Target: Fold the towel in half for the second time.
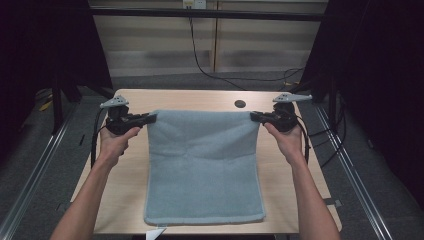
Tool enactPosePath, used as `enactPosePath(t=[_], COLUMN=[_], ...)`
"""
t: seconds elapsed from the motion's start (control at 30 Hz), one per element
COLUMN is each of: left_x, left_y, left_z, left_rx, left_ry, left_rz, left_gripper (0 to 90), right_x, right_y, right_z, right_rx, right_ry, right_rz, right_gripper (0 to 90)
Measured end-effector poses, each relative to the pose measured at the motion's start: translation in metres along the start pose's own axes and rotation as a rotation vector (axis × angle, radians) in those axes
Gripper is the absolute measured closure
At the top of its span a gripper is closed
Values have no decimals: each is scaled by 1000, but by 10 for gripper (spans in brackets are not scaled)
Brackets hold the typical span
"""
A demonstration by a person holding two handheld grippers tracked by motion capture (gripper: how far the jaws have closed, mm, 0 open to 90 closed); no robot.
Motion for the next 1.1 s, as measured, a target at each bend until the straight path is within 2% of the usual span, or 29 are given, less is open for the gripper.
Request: enactPosePath(t=[0.2, 0.33, 0.5, 0.6, 0.7, 0.8, 0.9, 1.03, 1.07, 1.1], left_x=[9, 10, 4, -1, -9, -19, -27, -36, -39, -42], left_y=[-4, 0, 3, 5, 9, 15, 23, 35, 38, 39], left_z=[-20, -22, -6, 5, 15, 22, 29, 45, 48, 50], left_rx=[15, 32, 47, 45, 50, 60, 52, 75, 73, 51], left_ry=[20, 23, -1, -14, -19, -20, -19, -60, -57, -48], left_rz=[-26, -18, -5, 6, 15, 30, 60, 75, 79, 88], left_gripper=[815, 815, 815, 815, 814, 815, 814, 814, 814, 814], right_x=[4, 6, 2, -5, -11, -19, -29, -39, -41, -44], right_y=[6, 10, 7, 1, -6, -16, -23, -30, -32, -35], right_z=[-20, -27, -10, 3, 14, 25, 39, 56, 59, 62], right_rx=[-6, -9, 0, 18, 9, 9, 12, 13, 13, 9], right_ry=[34, 39, 36, 44, 37, 43, 43, 33, 29, 28], right_rz=[18, 33, 5, -17, -37, -58, -76, -81, -82, -90], right_gripper=[865, 866, 865, 866, 866, 866, 865, 864, 864, 864])
Point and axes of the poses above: each handheld gripper's, and its own axes: x roughly forward along the jaws, z roughly out of its underside, y roughly to its right, the point moved 5 cm from there along x, roughly forward along the jaws, and after that the axes turned 13 degrees about y, right-handed, at the moved point
